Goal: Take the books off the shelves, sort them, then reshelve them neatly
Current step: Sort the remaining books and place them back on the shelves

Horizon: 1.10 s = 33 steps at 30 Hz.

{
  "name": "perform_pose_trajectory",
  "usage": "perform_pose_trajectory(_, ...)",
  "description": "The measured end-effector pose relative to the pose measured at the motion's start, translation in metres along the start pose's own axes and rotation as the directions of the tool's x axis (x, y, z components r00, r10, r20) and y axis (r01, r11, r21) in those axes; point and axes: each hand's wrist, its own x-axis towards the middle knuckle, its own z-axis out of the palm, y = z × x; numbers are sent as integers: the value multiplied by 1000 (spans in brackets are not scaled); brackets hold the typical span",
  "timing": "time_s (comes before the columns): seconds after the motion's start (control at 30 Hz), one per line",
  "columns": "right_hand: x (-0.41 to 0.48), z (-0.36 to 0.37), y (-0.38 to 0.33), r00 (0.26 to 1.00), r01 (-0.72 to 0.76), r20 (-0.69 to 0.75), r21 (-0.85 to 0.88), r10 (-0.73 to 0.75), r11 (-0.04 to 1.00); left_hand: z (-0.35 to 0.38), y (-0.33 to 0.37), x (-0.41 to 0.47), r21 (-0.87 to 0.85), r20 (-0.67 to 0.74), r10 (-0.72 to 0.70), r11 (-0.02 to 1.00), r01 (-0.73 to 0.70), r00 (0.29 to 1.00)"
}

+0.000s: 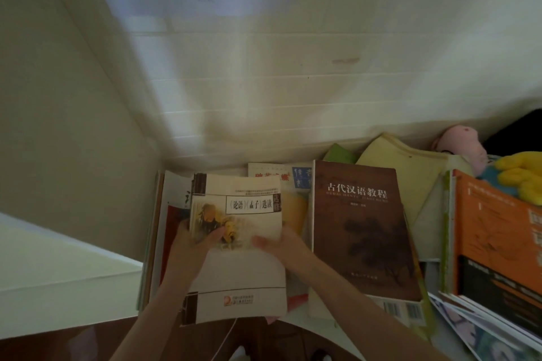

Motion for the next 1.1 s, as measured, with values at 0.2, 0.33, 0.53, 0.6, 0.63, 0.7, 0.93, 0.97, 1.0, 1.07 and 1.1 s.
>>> perform_pose_trajectory(0.2, -20, 6, -10, 983, 96, -126, -272, -135, 957, 8, -14, 12, 33, 14, -91, 995, 90, 996)
perform_pose_trajectory(0.33, -43, -14, -19, 934, 247, -164, -350, -318, 904, 4, -13, 20, 85, 42, -181, 981, 177, 983)
perform_pose_trajectory(0.53, -57, -103, 3, 750, 2, -575, -492, -327, 871, 5, -14, 16, 96, 52, -120, 989, 115, 991)
perform_pose_trajectory(0.6, -59, -133, 16, 730, -94, -642, -435, -236, 896, 4, -13, 17, 117, 35, -130, 985, 125, 991)
perform_pose_trajectory(0.63, -59, -143, 22, 733, -104, -654, -381, -188, 919, 5, -13, 18, 137, 20, -144, 981, 140, 989)
perform_pose_trajectory(0.7, -57, -154, 31, 747, -91, -648, -322, -150, 942, 12, -10, 17, 252, -31, -132, 958, 135, 991)
perform_pose_trajectory(0.93, -57, -154, 46, 753, -52, -624, -372, -209, 927, 75, 67, -43, 212, 137, 357, 901, -379, 924)
perform_pose_trajectory(0.97, -58, -153, 47, 747, -63, -629, -391, -217, 918, 90, 74, -49, 114, 246, 320, 928, -356, 915)
perform_pose_trajectory(1.0, -58, -153, 47, 737, -69, -636, -405, -227, 912, 105, 77, -52, 60, 336, 285, 945, -322, 898)
perform_pose_trajectory(1.07, -60, -153, 49, 723, -74, -650, -409, -234, 909, 134, 75, -54, 27, 442, 238, 960, -278, 865)
perform_pose_trajectory(1.1, -60, -153, 49, 720, -69, -652, -407, -237, 911, 143, 74, -54, 19, 455, 208, 970, -243, 866)
